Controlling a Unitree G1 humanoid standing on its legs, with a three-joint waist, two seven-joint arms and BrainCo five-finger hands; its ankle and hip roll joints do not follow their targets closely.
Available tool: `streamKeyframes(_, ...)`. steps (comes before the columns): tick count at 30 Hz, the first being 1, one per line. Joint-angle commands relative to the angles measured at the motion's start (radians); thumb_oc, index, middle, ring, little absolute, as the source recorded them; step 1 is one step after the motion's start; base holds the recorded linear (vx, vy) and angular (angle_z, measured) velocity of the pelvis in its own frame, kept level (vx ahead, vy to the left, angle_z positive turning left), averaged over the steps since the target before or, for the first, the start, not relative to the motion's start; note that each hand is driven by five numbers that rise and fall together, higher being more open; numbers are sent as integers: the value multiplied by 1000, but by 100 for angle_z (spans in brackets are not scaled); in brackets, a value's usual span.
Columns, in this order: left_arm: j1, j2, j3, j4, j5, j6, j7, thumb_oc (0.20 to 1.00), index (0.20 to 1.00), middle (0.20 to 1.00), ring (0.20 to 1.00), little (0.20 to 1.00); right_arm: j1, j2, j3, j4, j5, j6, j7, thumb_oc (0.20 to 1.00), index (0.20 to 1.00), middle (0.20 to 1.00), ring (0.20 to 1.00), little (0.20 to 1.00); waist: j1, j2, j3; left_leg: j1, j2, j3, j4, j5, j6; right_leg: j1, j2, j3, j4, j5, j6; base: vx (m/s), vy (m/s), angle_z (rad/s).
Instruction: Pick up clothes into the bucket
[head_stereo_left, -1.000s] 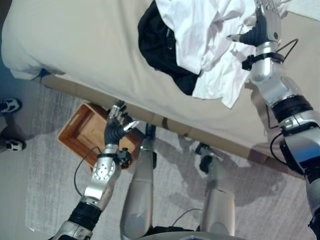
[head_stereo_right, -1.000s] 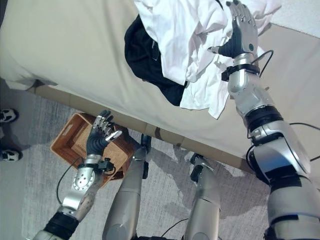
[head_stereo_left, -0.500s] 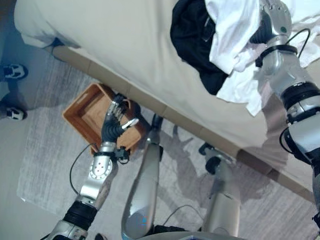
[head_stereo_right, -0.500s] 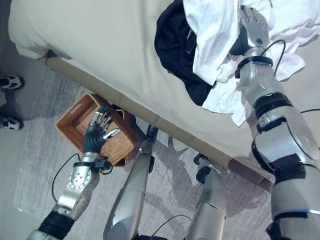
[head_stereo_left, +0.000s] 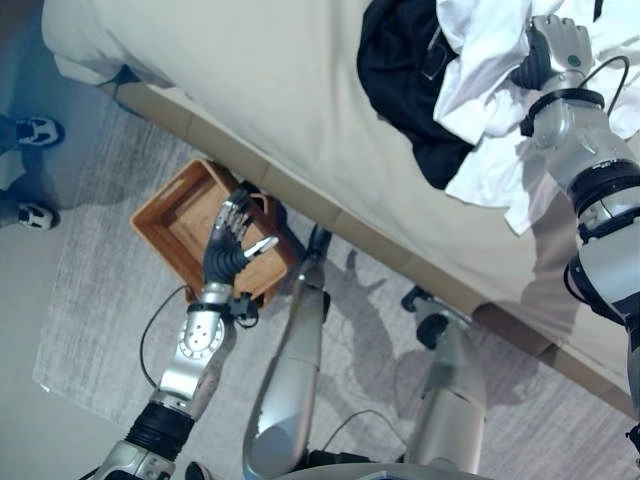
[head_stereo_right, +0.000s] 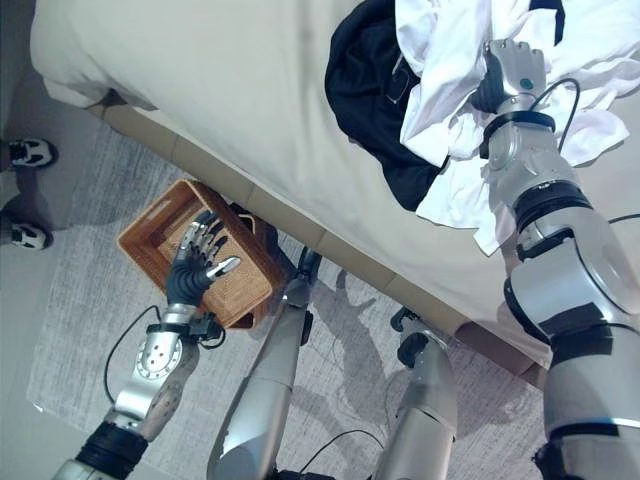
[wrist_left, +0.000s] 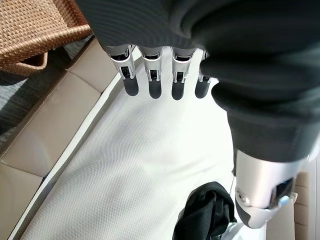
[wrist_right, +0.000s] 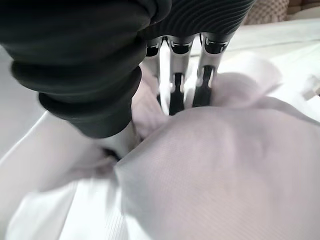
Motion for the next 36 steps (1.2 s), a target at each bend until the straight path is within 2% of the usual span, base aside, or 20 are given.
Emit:
streamKeyframes(1,8,1,17,-61,5,-44,-1,1000,1000,1000,1000,1000,-9,-43,18,-21,33,0,-4,200,200,200,200,200,16,14,-21,-12,35,75,12,-30,12,38,-9,47,-29,32,89,0,0,0)
streamKeyframes(8,8,-10,16,-26,10,-42,-11,1000,1000,1000,1000,1000,100,-84,-63,-205,134,-48,6,200,200,200,200,200,-17,-5,-37,63,50,94,-5,-36,10,108,3,51,-75,53,93,1,1,-1)
streamKeyframes(11,15,-15,20,2,7,-41,-19,1000,1000,1000,1000,1000,201,-110,-126,-347,187,-77,24,200,200,200,200,200,-38,-24,-46,122,59,103,-23,-39,8,165,13,49,-113,69,97,-12,-1,-7)
streamKeyframes(12,14,-16,21,11,9,-40,-22,1000,1000,1000,1000,1000,241,-113,-153,-383,209,-90,31,200,200,200,200,200,-47,-29,-47,133,58,108,-39,-7,12,181,10,37,-141,105,87,-58,7,-8)
streamKeyframes(13,17,-15,24,26,10,-38,-24,1000,1000,1000,1000,1000,283,-122,-176,-414,219,-97,37,200,200,200,200,200,-53,-35,-49,155,60,111,-48,-7,12,207,14,36,-159,112,89,17,-17,-10)
streamKeyframes(14,18,-14,23,27,10,-38,-24,1000,1000,1000,1000,1000,287,-122,-177,-416,219,-97,38,200,200,200,200,200,-52,-36,-53,169,65,107,-47,-36,6,217,19,45,-152,87,102,25,-17,-14)
streamKeyframes(15,23,-12,32,41,14,-36,-34,1000,1000,1000,1000,1000,370,-131,-221,-503,243,-116,55,200,200,200,200,200,-69,-45,-57,202,66,119,-69,-7,9,256,19,33,-194,125,92,33,-18,-14)
streamKeyframes(18,27,-13,32,75,17,-35,-41,1000,1000,1000,1000,1000,476,-128,-279,-564,271,-134,73,200,200,200,200,200,-81,-55,-64,258,72,125,-88,-8,8,317,26,28,-229,137,96,24,-8,-14)
streamKeyframes(22,51,-25,61,138,2,-24,-73,1000,1000,1000,1000,1000,754,-98,-451,-738,422,-199,150,200,200,200,200,200,-124,-78,-100,406,92,142,-136,-12,1,486,41,15,-333,162,105,89,-41,-11)
streamKeyframes(25,54,-29,65,158,3,-21,-76,1000,1000,1000,1000,1000,798,-87,-492,-772,456,-211,159,200,200,200,200,200,-129,-83,-106,439,95,145,-151,-13,-1,523,48,16,-360,168,106,62,-31,-16)
streamKeyframes(30,57,-36,74,216,47,3,-106,1000,1000,1000,1000,1000,946,8,-633,-933,644,-264,239,200,200,200,200,200,-166,-99,-183,597,122,179,-221,-17,-5,687,85,16,-490,192,116,110,-26,-16)
streamKeyframes(36,56,-32,71,234,93,27,-123,1000,1000,1000,1000,1000,932,12,-635,-1029,716,-266,298,200,200,200,200,200,-187,-110,-251,690,135,214,-263,-20,-2,752,106,41,-552,210,117,87,1,-22)
